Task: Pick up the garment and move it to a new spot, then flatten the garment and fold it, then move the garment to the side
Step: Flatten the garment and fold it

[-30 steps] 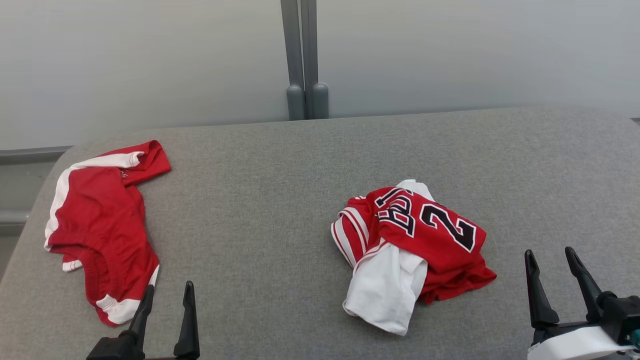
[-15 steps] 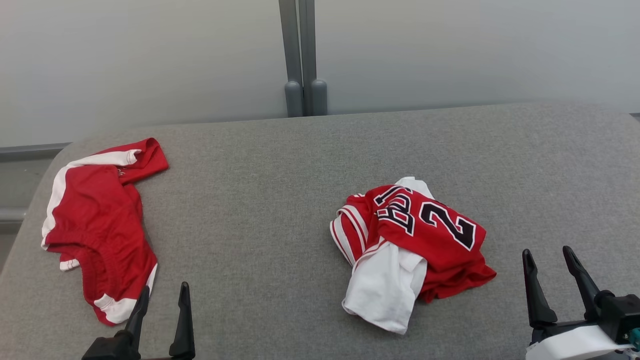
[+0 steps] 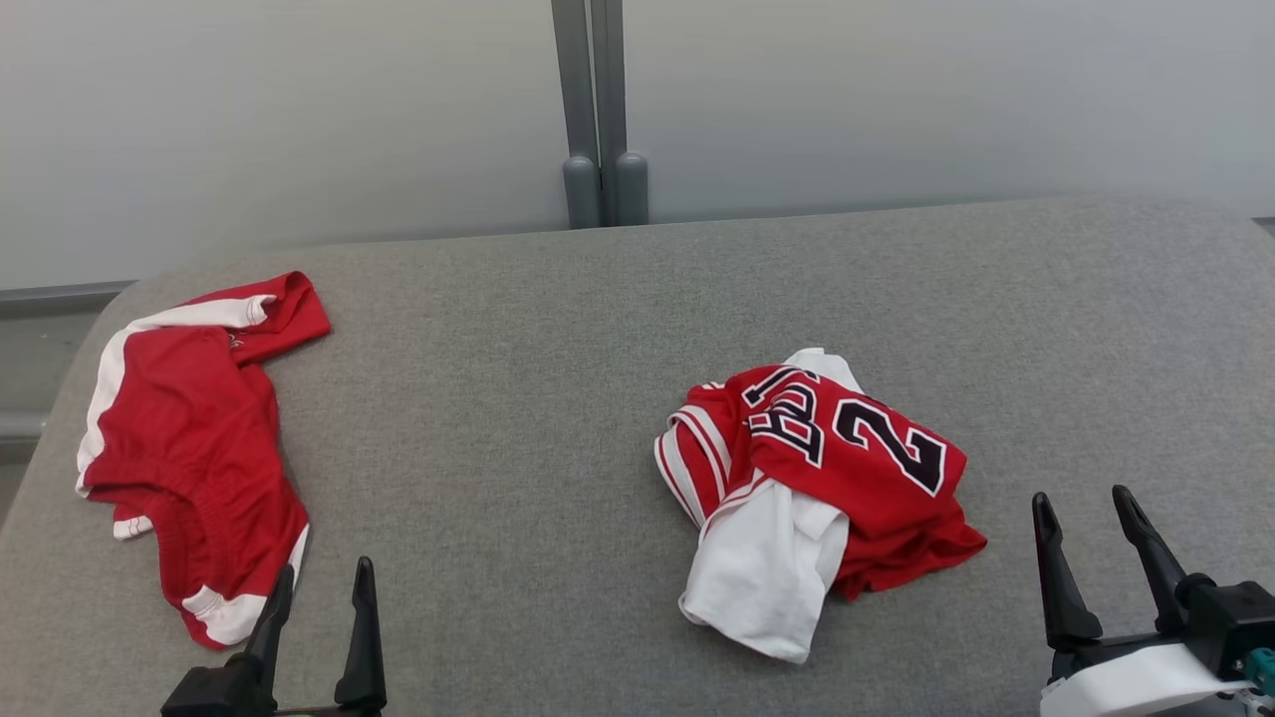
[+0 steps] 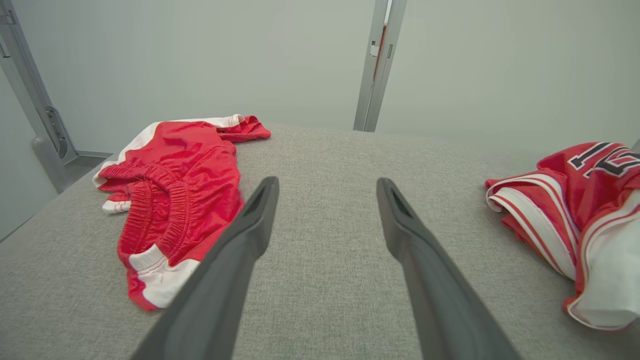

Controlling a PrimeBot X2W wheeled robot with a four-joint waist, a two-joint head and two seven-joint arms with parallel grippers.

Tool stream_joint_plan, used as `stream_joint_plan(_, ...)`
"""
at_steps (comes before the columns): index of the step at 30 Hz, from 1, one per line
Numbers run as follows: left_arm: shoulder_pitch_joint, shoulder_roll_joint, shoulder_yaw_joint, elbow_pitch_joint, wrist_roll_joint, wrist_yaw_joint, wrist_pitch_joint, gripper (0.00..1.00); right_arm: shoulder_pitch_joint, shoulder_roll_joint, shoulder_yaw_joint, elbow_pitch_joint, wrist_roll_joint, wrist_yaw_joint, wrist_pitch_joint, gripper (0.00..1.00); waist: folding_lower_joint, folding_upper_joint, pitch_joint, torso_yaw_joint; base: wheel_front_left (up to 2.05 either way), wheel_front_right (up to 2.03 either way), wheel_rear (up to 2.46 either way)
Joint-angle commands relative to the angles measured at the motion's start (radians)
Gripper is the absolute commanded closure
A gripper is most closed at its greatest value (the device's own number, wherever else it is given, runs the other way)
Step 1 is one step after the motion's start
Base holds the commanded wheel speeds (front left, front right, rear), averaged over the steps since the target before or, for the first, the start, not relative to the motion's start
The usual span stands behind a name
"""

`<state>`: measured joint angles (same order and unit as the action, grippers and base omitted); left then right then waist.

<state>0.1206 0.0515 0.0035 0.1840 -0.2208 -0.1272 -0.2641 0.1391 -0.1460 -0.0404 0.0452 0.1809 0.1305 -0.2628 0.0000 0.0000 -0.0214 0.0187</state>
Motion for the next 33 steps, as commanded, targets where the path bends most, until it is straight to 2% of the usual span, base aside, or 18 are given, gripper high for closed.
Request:
stream_joint_plan(1, -0.022, -0.001, -0.002, -0.006, 0.009, -0.003, -0.001, 0.00, -0.011, -0.004, 0.005, 0.001, -0.003, 0.000, -0.003, 0.00, 0.0000, 0.0000, 0.004, -0.005, 0.00, 0.00, 0.00)
stream_joint_plan(7, -0.063, -0.001, -0.100, -0.016, -0.089, -0.003, -0.001, 0.00, -0.035, -0.008, 0.020, -0.001, 0.000, 0.000, -0.003, 0.00, 0.0000, 0.0000, 0.026, -0.038, 0.00, 0.00, 0.00)
stream_joint_plan(10, -0.107, -0.002, -0.253, 0.026, -0.200, -0.004, 0.014, 0.00, -0.056, -0.014, 0.035, 0.002, 0.003, 0.000, -0.003, 0.00, 0.0000, 0.0000, 0.052, -0.065, 0.00, 0.00, 0.00)
stream_joint_plan(13, -0.163, 0.000, -0.436, 0.073, -0.310, -0.004, 0.095, 0.00, -0.075, -0.011, 0.047, 0.007, 0.005, 0.000, -0.003, 0.00, 0.0000, 0.0000, 0.077, -0.096, 0.00, 0.00, 0.00)
stream_joint_plan(15, -0.195, 0.004, -0.521, 0.119, -0.367, -0.004, 0.155, 0.00, -0.089, -0.004, 0.054, 0.009, 0.006, 0.000, -0.003, 0.00, 0.0000, 0.0000, 0.093, -0.119, 0.00, 0.00, 0.00)
stream_joint_plan(20, -0.269, 0.000, -0.597, 0.258, -0.428, 0.000, 0.232, 0.00, -0.111, 0.009, 0.068, 0.016, 0.008, 0.000, -0.003, 0.00, 0.0000, 0.0000, 0.123, -0.177, 0.00, 0.00, 0.00)
stream_joint_plan(21, -0.284, 0.001, -0.604, 0.279, -0.442, 0.000, 0.241, 0.03, -0.114, 0.012, 0.066, 0.018, 0.008, 0.000, -0.003, 0.00, 0.0000, 0.0000, 0.127, -0.186, 0.00, 0.00, 0.00)
stream_joint_plan(22, -0.292, 0.001, -0.605, 0.294, -0.453, 0.001, 0.243, 0.51, -0.116, 0.013, 0.065, 0.018, 0.009, 0.000, -0.003, 0.00, 0.0000, 0.0000, 0.130, -0.192, 0.00, 0.00, 0.00)
stream_joint_plan(24, -0.308, 0.001, -0.610, 0.316, -0.470, 0.001, 0.242, 1.00, -0.117, 0.015, 0.058, 0.018, 0.009, 0.000, -0.003, 0.00, 0.0000, 0.0000, 0.135, -0.202, 0.00, 0.00, 0.00)
stream_joint_plan(28, -0.330, 0.010, -0.614, 0.297, -0.514, -0.002, 0.254, 1.00, -0.109, 0.016, 0.046, 0.014, 0.010, 0.000, -0.003, 0.00, 0.0000, 0.0000, 0.138, -0.206, 0.00, 0.00, 0.00)
stream_joint_plan(30, -0.331, 0.025, -0.606, 0.244, -0.547, -0.003, 0.268, 1.00, -0.103, 0.015, 0.039, 0.014, 0.010, 0.000, -0.003, 0.00, 0.0000, 0.0000, 0.135, -0.204, 0.00, 0.00, 0.00)
stream_joint_plan(33, -0.320, 0.070, -0.580, 0.095, -0.593, -0.003, 0.307, 1.00, -0.092, 0.016, 0.028, 0.014, 0.010, 0.000, -0.003, 0.00, 0.0000, 0.0000, 0.129, -0.192, 0.00, 0.00, 0.00)
